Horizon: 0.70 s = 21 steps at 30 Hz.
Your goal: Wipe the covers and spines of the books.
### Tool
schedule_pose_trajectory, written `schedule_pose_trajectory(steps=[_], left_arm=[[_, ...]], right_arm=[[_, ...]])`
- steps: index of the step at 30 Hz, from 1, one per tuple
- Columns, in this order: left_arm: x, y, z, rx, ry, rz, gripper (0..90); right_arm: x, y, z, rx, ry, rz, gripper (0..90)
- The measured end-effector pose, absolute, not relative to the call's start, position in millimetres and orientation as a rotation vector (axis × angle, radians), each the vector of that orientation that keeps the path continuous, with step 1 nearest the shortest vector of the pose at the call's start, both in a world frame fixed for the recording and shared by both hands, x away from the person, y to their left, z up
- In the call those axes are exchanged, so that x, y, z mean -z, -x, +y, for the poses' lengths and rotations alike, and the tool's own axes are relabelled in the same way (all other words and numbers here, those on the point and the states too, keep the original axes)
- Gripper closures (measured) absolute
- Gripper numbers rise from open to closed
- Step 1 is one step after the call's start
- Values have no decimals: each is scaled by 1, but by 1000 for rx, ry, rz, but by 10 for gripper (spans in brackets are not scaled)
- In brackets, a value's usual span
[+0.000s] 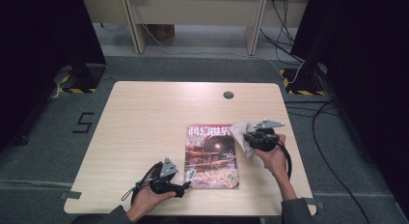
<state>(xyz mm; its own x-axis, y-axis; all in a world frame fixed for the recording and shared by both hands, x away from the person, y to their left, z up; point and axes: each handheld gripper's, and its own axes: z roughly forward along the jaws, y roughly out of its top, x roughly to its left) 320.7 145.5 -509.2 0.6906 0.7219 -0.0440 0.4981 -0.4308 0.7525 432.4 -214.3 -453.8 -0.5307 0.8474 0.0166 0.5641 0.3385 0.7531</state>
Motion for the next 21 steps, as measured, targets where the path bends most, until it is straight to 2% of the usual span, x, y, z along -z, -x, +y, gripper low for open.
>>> schedule_pose_trajectory(steps=[10,21], left_arm=[[510,-319,143,-360,-2134,915,155],[510,-318,142,-355,-2141,897,155]], right_arm=[[465,-427,-258,-900,-1370,2158,777],[481,-430,-265,-797,-1426,2183,769]])
